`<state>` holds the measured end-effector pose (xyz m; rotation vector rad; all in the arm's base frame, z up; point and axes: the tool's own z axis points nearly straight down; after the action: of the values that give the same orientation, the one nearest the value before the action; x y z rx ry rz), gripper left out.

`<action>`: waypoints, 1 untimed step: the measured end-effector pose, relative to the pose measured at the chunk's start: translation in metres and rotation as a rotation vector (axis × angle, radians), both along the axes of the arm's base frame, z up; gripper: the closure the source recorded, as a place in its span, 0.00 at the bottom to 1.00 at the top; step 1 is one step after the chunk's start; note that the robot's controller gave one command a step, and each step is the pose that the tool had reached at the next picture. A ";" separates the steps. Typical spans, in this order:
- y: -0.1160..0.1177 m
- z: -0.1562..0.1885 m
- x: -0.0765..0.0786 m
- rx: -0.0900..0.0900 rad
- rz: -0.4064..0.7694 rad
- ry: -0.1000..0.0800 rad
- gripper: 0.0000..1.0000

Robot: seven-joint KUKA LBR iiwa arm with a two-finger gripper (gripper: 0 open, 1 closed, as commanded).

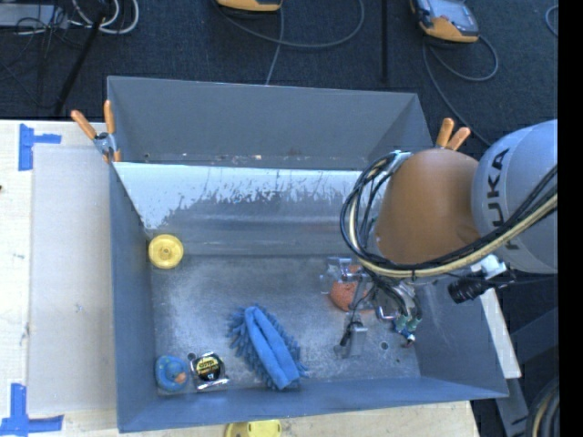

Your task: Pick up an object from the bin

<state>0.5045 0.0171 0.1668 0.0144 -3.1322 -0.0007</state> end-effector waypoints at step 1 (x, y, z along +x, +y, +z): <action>0.000 0.004 0.002 0.000 -0.001 -0.008 0.00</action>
Offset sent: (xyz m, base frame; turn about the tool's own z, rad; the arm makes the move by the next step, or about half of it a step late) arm 0.0839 -0.0666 0.0238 -0.1573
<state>0.5062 0.0171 0.1708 0.0135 -3.1400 -0.0008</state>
